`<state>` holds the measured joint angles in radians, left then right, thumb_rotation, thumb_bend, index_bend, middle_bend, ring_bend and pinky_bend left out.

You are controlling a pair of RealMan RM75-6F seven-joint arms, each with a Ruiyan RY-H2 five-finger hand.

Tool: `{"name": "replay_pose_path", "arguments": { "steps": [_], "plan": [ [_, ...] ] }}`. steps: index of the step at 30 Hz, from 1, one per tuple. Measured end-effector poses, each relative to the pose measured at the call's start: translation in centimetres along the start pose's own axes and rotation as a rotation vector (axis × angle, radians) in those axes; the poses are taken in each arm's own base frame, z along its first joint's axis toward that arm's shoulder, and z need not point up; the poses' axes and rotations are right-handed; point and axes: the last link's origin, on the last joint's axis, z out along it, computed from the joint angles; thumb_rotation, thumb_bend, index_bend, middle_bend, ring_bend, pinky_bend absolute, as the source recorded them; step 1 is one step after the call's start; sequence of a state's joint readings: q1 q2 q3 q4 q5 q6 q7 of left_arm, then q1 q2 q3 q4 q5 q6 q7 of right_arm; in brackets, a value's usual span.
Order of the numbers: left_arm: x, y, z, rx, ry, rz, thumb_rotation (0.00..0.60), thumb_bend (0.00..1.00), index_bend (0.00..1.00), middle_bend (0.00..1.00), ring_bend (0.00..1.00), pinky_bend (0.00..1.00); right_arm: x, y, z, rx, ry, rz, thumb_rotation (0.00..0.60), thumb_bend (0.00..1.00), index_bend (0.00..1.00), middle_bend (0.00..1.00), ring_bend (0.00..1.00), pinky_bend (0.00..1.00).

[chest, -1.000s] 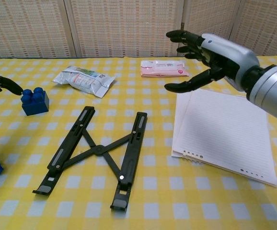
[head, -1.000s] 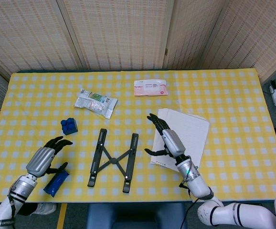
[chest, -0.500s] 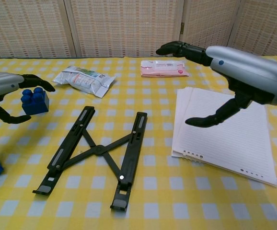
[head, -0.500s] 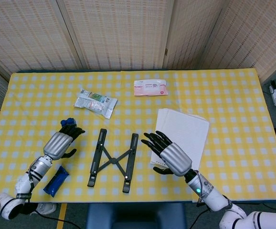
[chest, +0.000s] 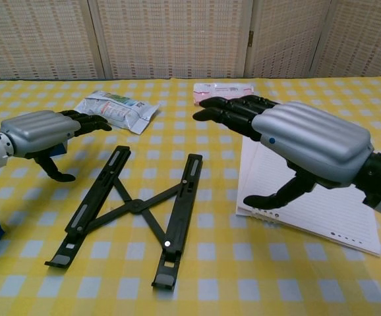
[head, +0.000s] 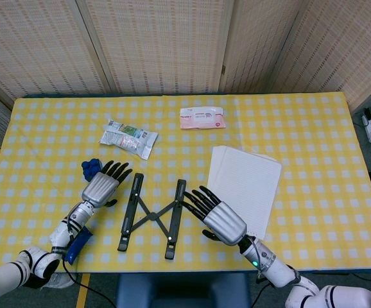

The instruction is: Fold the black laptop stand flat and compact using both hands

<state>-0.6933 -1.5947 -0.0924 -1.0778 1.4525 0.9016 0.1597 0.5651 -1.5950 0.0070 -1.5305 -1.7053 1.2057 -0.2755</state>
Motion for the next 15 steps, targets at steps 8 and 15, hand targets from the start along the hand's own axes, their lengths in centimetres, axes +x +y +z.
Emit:
{"name": "replay_pose_path", "arguments": {
  "steps": [8,15],
  "plan": [
    [-0.7,1.0,1.3,0.040,-0.014,-0.058,0.600,0.25,0.04,0.00,0.00,0.01,-1.4,-0.7,0.7,-0.060,0.025,-0.027,0.600,0.25,0.00,0.00,0.00,0.00],
    [-1.0,1.8,1.8,0.041,-0.018,-0.092,0.600,0.25,0.04,0.00,0.00,0.01,-3.5,-1.5,1.9,-0.138,0.031,0.007,0.600,0.25,0.00,0.00,0.00,0.00]
  ]
}}
